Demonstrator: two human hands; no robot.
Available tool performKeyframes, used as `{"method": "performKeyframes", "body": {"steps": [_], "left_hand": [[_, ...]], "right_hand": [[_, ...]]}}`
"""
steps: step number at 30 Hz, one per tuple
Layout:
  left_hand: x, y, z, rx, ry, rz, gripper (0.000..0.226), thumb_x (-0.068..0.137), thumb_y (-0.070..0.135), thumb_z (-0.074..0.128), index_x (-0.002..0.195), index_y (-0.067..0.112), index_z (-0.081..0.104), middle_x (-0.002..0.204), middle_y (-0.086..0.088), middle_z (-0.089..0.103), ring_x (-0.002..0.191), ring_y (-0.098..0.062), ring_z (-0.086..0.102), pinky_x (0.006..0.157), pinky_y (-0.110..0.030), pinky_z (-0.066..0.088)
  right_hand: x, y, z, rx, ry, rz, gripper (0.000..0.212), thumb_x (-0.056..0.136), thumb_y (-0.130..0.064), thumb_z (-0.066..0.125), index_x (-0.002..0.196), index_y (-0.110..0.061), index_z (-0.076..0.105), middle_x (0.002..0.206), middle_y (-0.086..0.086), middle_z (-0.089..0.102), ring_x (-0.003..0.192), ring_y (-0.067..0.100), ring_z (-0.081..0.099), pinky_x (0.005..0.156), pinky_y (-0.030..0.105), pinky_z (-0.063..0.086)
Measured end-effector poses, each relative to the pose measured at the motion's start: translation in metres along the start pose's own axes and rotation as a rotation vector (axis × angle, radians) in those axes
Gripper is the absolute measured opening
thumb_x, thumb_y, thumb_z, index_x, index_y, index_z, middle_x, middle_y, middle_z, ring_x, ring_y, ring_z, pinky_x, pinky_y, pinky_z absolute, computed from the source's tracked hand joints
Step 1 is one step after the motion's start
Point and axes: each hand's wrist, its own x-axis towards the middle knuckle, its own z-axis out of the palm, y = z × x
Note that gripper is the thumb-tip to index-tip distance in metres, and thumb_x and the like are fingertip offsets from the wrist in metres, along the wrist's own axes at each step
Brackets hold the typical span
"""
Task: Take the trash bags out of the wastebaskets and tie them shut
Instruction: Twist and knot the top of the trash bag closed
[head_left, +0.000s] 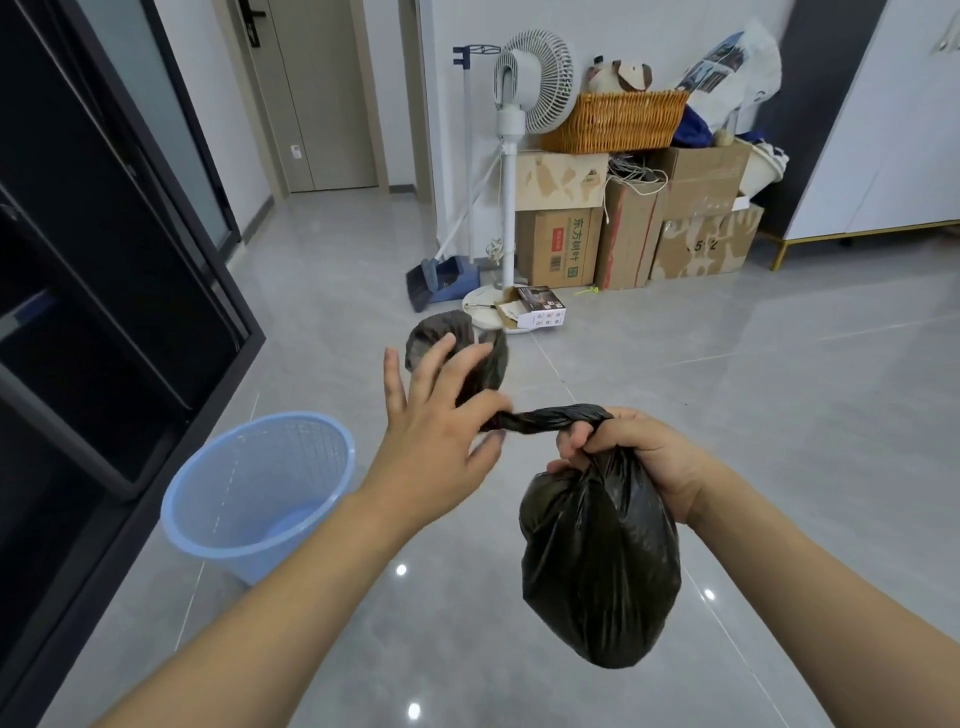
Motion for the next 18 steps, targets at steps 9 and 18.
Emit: {"method": "performKeyframes", "body": {"steps": [9,18], "left_hand": [[-0.004,0.026,-0.003,-1.039,-0.598,-0.785,0.017,0.067,0.032,0.048,0.058,0.019,0.051,0.061,-0.006,0.048,0.059,-0.021,0.044,0.060,-0.033,0.035],[-0.015,0.007,-0.020,-0.925,-0.781,-0.711,0.027,0.078,0.038,0.064,0.071,0.012,0.069,0.071,-0.005,0.067,0.068,-0.020,0.060,0.074,-0.033,0.045]], "right_hand": [[0.002,0.004,0.004,0.224,-0.091,-0.009,0.048,0.073,0.001,0.048,0.114,-0.008,0.070,0.101,0.010,0.066,0.095,0.034,0.057,0.094,0.042,0.046],[0.006,-0.001,-0.003,-0.080,0.201,-0.008,0.025,0.091,-0.004,0.048,0.107,0.006,0.064,0.097,-0.005,0.068,0.078,0.012,0.065,0.076,0.027,0.051]]}}
